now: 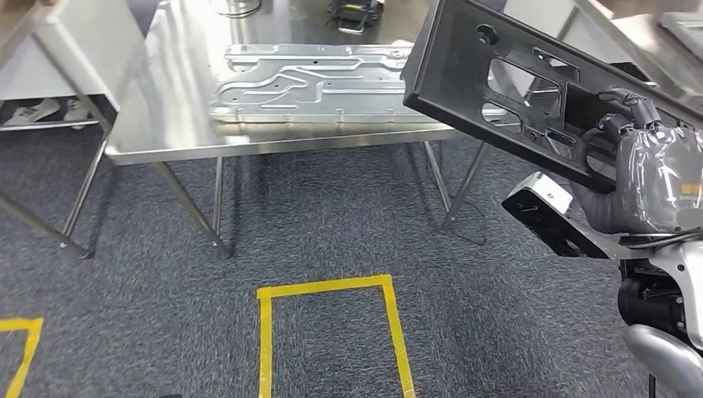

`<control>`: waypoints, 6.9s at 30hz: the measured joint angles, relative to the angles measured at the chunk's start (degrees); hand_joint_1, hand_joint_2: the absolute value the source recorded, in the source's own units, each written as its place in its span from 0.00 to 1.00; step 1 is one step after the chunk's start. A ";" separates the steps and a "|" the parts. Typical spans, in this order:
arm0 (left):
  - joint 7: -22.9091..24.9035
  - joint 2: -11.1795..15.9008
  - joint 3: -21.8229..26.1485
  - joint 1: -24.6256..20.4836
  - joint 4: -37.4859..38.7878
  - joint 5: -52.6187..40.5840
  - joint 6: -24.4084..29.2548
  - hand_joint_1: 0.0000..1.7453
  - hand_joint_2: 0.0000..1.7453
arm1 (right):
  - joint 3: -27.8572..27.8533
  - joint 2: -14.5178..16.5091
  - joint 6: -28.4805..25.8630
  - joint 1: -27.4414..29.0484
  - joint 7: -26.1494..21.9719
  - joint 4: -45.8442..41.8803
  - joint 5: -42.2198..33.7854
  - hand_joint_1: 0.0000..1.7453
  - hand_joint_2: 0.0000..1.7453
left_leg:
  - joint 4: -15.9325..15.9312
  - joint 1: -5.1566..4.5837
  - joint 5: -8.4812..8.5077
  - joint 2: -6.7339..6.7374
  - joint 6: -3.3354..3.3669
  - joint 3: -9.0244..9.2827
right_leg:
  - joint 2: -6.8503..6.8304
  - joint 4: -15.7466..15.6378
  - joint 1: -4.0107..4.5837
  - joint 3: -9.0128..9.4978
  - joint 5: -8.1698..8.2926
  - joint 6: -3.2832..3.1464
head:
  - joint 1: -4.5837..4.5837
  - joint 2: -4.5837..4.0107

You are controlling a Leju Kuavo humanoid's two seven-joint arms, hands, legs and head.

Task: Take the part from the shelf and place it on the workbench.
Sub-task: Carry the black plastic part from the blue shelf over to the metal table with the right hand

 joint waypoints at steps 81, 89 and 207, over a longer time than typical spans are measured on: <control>-1.06 -0.47 0.01 -0.47 -0.26 0.52 -5.10 0.00 1.00 | 2.94 -1.46 2.28 -1.52 0.01 0.92 3.44 1.00 1.00 | -4.53 -1.39 2.50 2.75 1.24 0.64 | -2.97 1.75 -1.51 0.26 -2.22 2.16 | -0.92 0.00; -1.12 -0.50 0.02 -0.45 -0.24 0.53 -5.08 0.00 1.00 | 3.02 -1.46 2.32 -1.85 0.00 0.99 3.44 1.00 1.00 | -6.12 -1.55 1.98 3.45 3.08 2.74 | -3.45 16.18 -1.46 -7.18 -8.50 3.31 | -0.47 0.00; 0.15 -1.07 -0.25 -1.24 -0.10 0.19 -7.00 0.00 1.00 | 20.78 -5.40 1.80 -16.16 0.02 9.16 -5.15 1.00 1.00 | -6.03 -0.49 3.52 3.23 2.21 0.98 | -3.64 4.70 -1.28 -0.82 -4.34 3.33 | -0.62 0.00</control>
